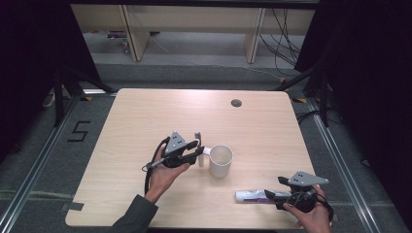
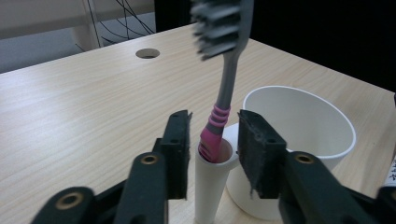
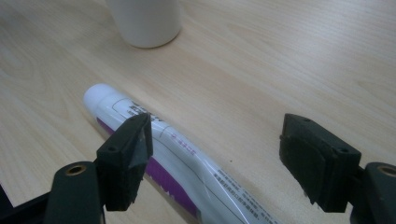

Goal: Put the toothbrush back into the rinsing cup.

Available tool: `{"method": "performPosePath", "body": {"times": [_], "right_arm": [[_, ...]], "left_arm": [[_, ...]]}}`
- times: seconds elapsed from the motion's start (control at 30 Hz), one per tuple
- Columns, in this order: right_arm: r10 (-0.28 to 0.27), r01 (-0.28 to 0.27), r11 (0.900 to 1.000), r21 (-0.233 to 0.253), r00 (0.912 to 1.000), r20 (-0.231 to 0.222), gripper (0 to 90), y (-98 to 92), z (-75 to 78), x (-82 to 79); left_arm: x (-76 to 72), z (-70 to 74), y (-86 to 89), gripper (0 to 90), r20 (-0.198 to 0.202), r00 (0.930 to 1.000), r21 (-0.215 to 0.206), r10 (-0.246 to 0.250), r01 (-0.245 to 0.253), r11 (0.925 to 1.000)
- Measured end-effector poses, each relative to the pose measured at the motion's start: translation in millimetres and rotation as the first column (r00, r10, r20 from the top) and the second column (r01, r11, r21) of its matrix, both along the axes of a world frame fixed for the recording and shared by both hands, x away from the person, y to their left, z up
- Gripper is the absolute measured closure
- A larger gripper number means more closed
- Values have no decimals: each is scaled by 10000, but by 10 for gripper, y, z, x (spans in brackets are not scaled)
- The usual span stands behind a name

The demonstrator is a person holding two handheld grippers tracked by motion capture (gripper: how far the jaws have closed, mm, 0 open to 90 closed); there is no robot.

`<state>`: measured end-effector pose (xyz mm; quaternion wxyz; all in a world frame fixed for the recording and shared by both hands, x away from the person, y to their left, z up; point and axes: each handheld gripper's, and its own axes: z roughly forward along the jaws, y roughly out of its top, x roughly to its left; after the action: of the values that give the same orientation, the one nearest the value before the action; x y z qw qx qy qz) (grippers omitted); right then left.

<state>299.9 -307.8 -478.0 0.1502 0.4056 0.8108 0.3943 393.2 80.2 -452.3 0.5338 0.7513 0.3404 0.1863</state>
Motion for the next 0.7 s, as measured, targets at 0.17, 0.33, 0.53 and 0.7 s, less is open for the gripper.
{"method": "performPosePath", "body": {"times": [0.17, 0.33, 0.53, 0.7], "right_arm": [[46, -45, 10000, -68, 9998, 171, 267, -9, -3, 10], [48, -46, 10000, -86, 9999, 165, 267, -12, -4, 12], [72, -71, 10000, -41, 9999, 153, 267, -11, -6, 13], [135, -135, 9999, -9, 9999, 70, 267, -17, -10, 21]], "left_arm": [[-46, 56, 45, 530, -9, 10000, -96, 39, -39, 9999], [-108, 83, 102, 490, -44, 10000, -116, 18, -19, 9999], [-196, 56, 192, 448, -318, 9995, -19, 2, -2, 10000], [-271, 20, 283, 416, -451, 9990, 189, -16, 24, 9998]]}}
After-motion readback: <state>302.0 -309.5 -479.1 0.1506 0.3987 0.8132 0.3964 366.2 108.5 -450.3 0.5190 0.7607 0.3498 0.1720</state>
